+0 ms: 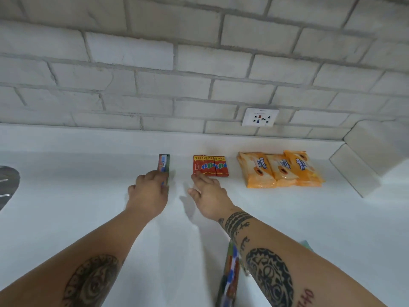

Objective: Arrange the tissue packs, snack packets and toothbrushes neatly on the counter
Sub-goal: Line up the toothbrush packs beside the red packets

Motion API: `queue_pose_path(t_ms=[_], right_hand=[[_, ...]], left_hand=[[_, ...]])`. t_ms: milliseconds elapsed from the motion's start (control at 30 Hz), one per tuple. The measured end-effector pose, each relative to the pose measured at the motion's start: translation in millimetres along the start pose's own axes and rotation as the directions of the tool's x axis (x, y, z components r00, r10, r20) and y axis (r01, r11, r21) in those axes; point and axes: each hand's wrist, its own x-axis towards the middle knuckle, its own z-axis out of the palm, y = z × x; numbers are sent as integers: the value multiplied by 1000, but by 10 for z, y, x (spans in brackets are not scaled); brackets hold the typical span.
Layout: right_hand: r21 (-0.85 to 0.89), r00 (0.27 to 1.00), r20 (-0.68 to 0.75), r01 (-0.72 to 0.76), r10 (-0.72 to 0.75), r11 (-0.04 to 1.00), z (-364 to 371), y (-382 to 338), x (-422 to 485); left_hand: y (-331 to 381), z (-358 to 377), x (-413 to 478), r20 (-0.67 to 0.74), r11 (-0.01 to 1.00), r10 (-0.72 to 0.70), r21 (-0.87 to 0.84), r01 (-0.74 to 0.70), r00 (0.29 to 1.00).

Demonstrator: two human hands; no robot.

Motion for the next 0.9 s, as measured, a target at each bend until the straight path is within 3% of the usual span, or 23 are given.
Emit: queue_pose_path(t_ms=[100, 200, 333, 433, 533, 667, 900], right_hand=[[-50, 999, -25, -41, 40, 998, -96, 255, -351], [-83, 994, -39, -105, 102, 991, -171, 536, -738], [-111, 988, -49, -152, 148, 982, -233, 887, -1286], [-128, 989, -37, -149, 145, 980, -221, 1090, -1652], [-106, 991, -22, -133, 131, 985, -147, 1214, -1928], [-80, 995, -34, -92, 90, 993, -76, 1265, -2163], [-1, 995, -63, -74, 74, 997, -99, 1244, -2265]], left_hand=[[273, 19, -294, -21, 985, 27, -169, -30, 999], [622, 75, -697, 179, 958, 32, -287, 21, 983], [1073, 303, -1162, 371, 977, 42, -209, 39, 927], [1296, 436, -1456, 447, 999, 29, -31, -17, 894], [1424, 525, -1676, 422, 994, 0, 100, -47, 907], [1482, 525, -1827, 368, 990, -98, 135, 51, 925], [1370, 443, -1938, 292, 982, -181, 11, 186, 939]])
